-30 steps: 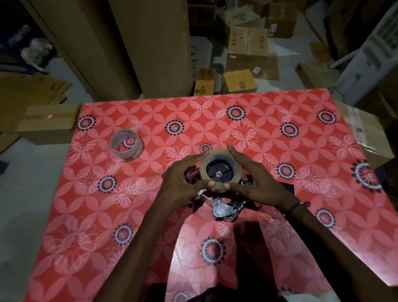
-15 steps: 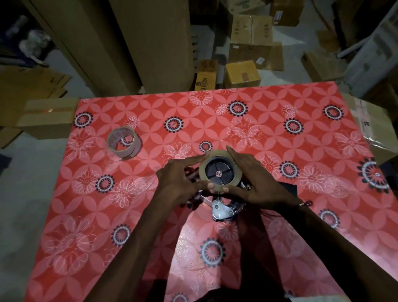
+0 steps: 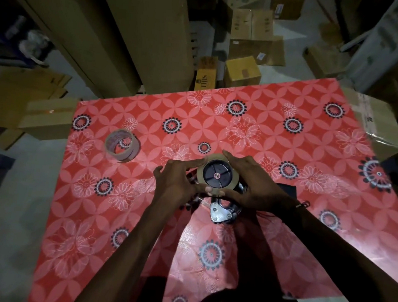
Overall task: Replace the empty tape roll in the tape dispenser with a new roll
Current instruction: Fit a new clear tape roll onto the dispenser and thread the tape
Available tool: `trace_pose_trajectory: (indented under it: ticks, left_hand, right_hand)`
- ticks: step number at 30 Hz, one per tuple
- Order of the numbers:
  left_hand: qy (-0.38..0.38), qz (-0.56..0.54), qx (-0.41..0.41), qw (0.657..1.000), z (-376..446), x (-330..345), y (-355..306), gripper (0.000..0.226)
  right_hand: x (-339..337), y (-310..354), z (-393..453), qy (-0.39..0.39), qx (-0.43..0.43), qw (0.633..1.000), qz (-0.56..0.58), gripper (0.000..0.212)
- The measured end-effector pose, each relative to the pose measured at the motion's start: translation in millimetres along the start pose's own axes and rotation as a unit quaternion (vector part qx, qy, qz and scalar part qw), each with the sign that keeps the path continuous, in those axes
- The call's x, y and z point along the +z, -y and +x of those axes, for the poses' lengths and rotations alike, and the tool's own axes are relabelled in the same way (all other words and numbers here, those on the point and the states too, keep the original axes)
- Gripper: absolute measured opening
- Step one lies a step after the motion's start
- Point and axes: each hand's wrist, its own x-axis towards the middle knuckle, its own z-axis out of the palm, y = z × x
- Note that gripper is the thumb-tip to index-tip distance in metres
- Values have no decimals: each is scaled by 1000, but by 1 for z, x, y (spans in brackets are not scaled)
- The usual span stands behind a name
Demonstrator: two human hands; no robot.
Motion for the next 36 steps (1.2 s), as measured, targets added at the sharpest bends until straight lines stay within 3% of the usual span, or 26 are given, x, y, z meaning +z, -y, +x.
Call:
trace_pose_trajectory:
  ticks: [17,20,24,29,32,36]
  left_hand:
    - [-4,58,23,998,-7,2,-6,84]
    - [-39,81,55,994,-14,6,0,80]
    - [-150,95,72,981,-35,19,9,58]
    - [-259,-42,55,963,-74,52,21,27]
    - [-260,-180,43,948,-94,64,18,24]
    - [-232,-264,6,936,-95,70,22,23]
  right_hand:
    - [3,2,1,-16,-9,1000,-12,105]
    - [7,5,-2,-38,4,999,-8,103]
    - [17,13,-8,-69,59,996,15,103]
    - [49,29,-23,-172,123,975,71,104]
    - [64,34,-25,-211,137,964,90,94]
    - [69,41,-32,-263,137,947,128,85]
